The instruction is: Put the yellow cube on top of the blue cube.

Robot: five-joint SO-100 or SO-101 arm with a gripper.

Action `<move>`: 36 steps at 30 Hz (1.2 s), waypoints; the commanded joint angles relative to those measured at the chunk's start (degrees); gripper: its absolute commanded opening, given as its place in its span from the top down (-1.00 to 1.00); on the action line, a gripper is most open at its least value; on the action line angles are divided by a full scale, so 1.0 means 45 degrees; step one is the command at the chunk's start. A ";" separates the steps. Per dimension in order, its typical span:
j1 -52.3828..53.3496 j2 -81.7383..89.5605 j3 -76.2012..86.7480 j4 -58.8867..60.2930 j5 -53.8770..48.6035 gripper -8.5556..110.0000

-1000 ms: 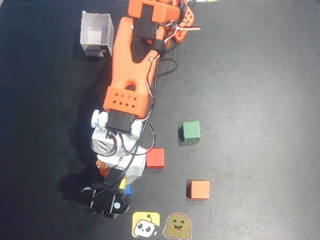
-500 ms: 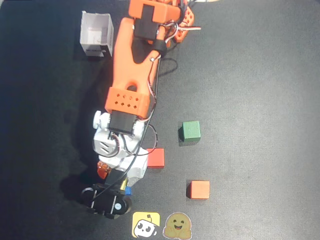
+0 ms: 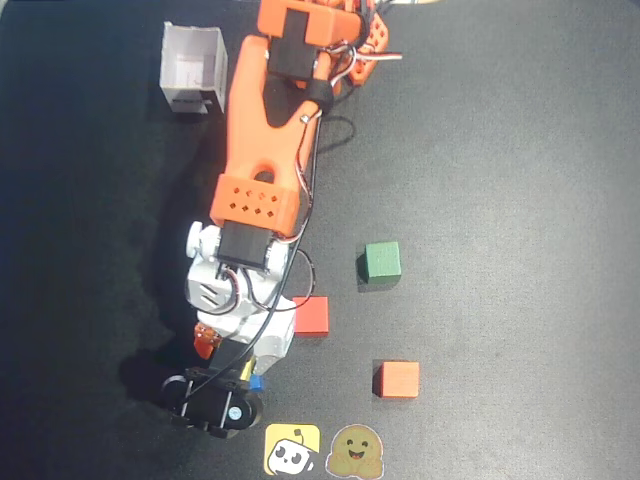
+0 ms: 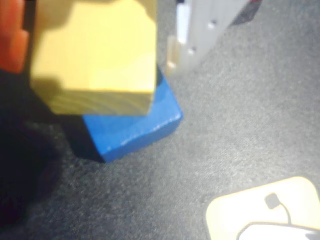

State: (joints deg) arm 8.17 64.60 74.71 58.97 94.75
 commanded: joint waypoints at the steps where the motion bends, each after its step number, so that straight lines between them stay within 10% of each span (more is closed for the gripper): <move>1: -0.0098 0.0645 -0.0938 -0.0234 0.0098 0.49; 36: -0.0664 1.5684 1.4102 -0.2207 -0.1934 0.85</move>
State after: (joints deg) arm 5.62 128.67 134.91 50.10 86.48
